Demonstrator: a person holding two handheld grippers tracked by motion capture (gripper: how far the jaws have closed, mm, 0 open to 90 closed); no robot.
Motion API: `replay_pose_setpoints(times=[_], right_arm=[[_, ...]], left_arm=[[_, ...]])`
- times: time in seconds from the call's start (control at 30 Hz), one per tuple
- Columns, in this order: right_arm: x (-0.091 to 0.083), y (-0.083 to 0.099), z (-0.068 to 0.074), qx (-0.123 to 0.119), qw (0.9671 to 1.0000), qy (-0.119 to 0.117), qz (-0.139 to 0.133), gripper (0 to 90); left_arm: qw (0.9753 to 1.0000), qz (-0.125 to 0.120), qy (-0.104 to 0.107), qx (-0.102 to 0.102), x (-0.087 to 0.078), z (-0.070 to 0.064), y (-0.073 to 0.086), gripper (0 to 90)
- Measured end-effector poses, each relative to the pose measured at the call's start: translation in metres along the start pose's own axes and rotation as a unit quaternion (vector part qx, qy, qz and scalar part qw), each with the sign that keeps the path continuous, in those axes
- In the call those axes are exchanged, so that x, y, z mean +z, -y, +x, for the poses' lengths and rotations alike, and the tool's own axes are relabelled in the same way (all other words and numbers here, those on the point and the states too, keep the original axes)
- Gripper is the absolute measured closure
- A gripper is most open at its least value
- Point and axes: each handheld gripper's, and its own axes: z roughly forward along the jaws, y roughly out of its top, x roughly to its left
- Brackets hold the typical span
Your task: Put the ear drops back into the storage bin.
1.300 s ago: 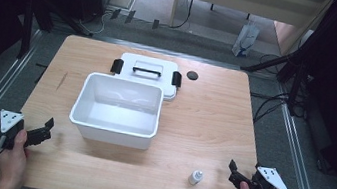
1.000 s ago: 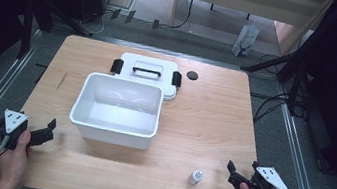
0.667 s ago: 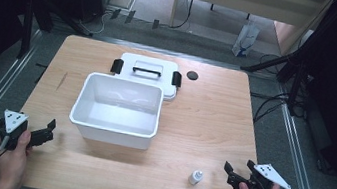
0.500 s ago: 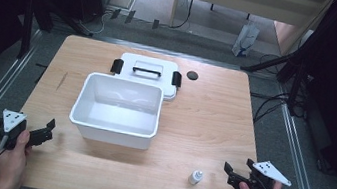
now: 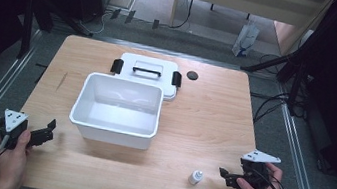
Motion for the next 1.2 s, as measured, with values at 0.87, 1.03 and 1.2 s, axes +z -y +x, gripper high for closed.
replay_pose_setpoints(times=[0.87,1.03,1.2], right_arm=[[-0.014,-0.050,0.034,-0.168,0.9782,-0.041,0.115,18.7],[-0.013,-0.053,0.046,-0.194,0.9714,-0.055,0.126,27.6],[-0.011,-0.055,0.059,-0.213,0.9633,-0.084,0.140,39.6]], left_arm=[[1.0000,0.005,0.007,0.000,0.001,0.001,0.000,0.0],[1.0000,0.005,0.006,0.000,0.001,0.000,0.000,0.0],[1.0000,0.004,0.007,-0.002,0.001,0.001,0.000,0.0]])
